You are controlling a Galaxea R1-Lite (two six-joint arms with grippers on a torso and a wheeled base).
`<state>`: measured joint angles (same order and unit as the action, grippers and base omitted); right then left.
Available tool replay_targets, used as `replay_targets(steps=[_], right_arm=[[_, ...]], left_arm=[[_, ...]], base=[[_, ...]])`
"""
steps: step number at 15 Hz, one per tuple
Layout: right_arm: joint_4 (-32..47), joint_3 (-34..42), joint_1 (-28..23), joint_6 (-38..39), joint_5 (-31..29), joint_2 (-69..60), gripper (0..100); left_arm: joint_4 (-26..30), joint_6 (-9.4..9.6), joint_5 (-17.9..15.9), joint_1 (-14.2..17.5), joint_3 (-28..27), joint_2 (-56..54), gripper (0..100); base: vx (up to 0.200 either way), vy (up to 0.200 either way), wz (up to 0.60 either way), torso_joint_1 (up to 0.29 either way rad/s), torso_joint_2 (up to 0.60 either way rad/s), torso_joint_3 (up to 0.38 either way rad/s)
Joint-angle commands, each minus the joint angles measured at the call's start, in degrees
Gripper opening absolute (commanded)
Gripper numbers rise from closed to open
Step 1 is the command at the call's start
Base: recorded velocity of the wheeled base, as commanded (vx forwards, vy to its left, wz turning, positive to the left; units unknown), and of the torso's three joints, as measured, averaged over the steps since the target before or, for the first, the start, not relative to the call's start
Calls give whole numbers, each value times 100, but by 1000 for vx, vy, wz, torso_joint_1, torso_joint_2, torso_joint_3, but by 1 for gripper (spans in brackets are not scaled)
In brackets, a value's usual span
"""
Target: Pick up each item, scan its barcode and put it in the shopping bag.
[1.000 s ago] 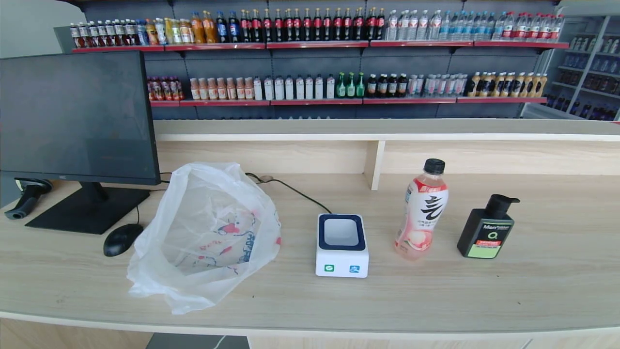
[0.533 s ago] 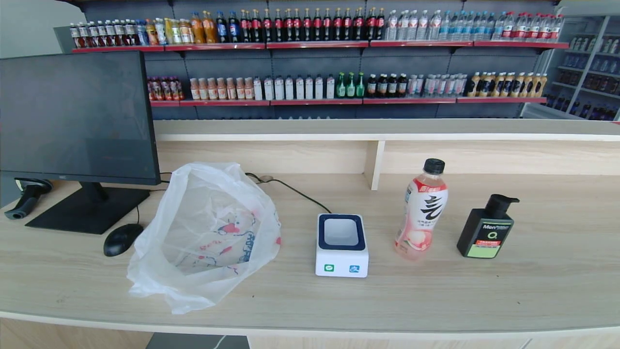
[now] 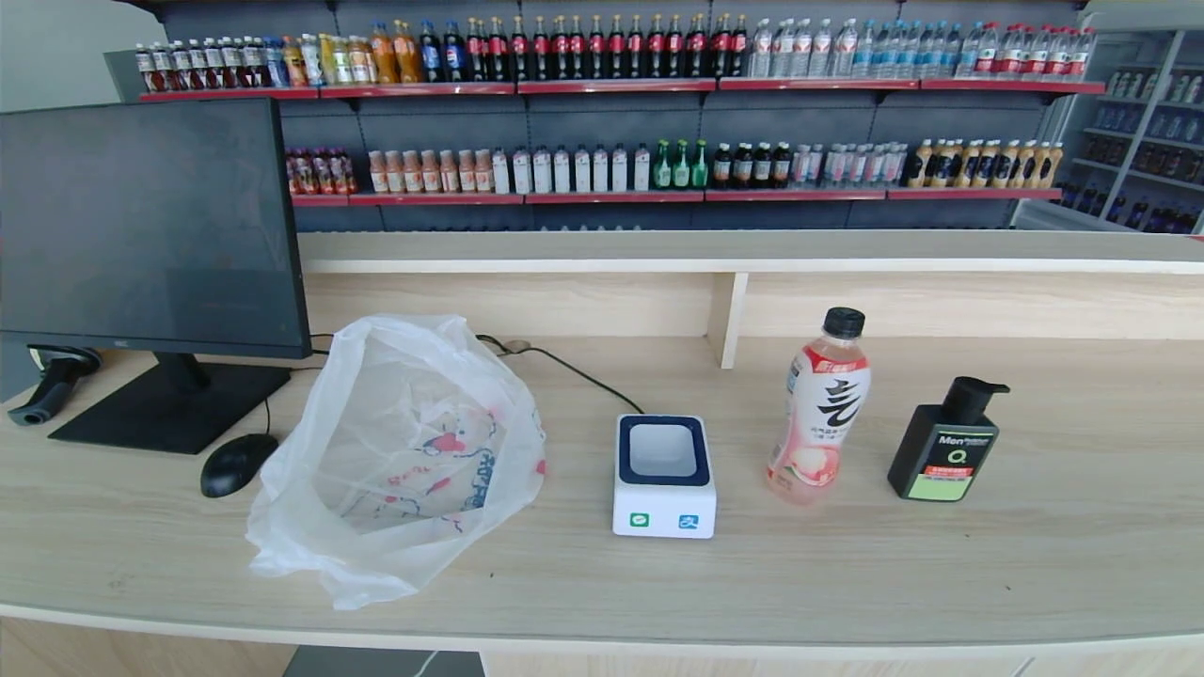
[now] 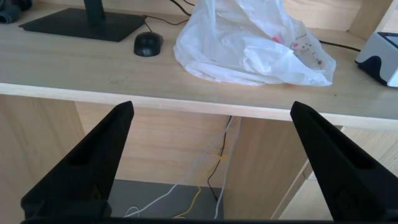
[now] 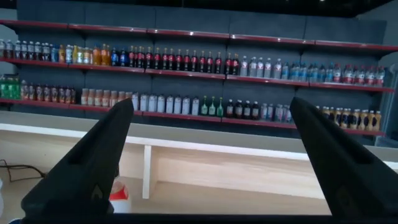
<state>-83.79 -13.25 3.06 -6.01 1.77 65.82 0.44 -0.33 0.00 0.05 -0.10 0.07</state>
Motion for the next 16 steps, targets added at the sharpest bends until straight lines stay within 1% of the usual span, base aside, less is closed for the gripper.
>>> replay_targets(steps=[1,8,13,16], right_arm=[[-621,-336,116,-102,17,1267,100],[-621,183,371,47,-10,1267,100],[-621,218,511,100,-19,1381,100],[-621,209,749,109,-10,1645,100]], left_arm=[[0,-2,0,-5,1,1,100],[0,-2,0,4,1,1,100],[0,-2,0,-5,1,1,100],[0,-2,0,-5,1,1,100]], base=[[0,0,0,0,0,0],[0,0,0,0,0,0],[0,0,0,0,0,0],[0,0,0,0,0,0]])
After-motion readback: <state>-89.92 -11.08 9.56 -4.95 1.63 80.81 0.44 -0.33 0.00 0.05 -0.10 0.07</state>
